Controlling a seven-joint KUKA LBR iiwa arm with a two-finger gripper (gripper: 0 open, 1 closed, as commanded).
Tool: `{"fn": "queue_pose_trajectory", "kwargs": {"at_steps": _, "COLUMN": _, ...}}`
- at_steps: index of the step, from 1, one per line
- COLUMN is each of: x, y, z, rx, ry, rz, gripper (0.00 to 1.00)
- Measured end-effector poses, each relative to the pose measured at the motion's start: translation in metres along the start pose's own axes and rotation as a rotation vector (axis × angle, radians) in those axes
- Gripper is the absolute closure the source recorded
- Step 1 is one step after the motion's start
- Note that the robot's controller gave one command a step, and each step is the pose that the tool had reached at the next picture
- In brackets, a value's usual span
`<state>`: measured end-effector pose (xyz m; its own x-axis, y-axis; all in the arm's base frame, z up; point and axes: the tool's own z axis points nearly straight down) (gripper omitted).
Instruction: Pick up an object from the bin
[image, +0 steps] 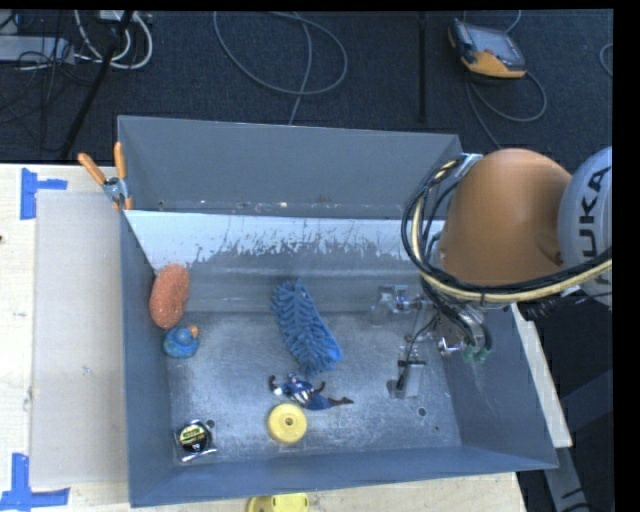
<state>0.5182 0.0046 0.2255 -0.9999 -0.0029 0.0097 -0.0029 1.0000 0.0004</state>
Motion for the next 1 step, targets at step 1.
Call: {"fn": "queue_pose_trajectory", "kwargs": {"at_steps": 1, "x": -0.0014, "y": 0.0000, "z": -0.0044, "rx": 0.000, "ry": -0.008, "rz": 0.000, "gripper": 0.00}}
